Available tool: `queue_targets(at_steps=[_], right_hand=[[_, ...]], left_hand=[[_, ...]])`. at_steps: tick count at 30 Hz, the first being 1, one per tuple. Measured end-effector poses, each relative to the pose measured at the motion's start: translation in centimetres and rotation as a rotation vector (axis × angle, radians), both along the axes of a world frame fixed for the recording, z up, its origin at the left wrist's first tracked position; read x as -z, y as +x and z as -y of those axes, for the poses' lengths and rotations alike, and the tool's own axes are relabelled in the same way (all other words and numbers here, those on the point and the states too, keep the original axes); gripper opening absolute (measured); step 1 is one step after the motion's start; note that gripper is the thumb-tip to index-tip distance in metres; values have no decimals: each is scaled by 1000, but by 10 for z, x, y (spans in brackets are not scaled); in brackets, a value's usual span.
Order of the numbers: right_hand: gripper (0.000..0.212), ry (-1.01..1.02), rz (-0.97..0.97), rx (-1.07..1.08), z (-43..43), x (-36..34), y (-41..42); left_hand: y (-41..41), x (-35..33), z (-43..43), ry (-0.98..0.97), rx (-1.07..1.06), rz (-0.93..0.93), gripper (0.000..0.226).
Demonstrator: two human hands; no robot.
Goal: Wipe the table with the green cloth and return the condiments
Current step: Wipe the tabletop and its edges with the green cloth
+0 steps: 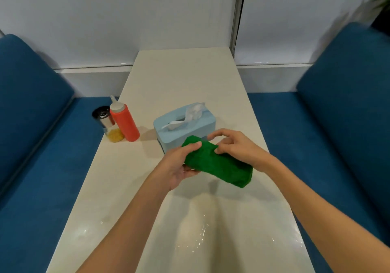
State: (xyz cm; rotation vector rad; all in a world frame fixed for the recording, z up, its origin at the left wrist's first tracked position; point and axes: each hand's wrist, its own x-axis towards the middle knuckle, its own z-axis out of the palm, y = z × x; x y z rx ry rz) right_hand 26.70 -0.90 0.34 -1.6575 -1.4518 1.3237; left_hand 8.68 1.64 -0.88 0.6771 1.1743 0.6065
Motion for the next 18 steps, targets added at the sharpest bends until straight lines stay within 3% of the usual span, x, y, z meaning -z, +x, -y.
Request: queue_targets(at_steps=[5,9,11,15,18], right_hand=[[51,199,59,-108,-10,19,26],[55,388,184,-40,-10,56,13],[53,391,316,-38,-18,75,2],[60,325,862,-227,-30,113,-21],[69,397,928,-335,-24,133,-36]], left_hand=[[48,11,-22,-66,-119,178,26],[47,24,-29,-76,-196,211,21],[34,39,-32,22,-163,14,14],[-18,72,-35,429,-165,-711,22],[-61,96,-35,604,-117,-1014,29]])
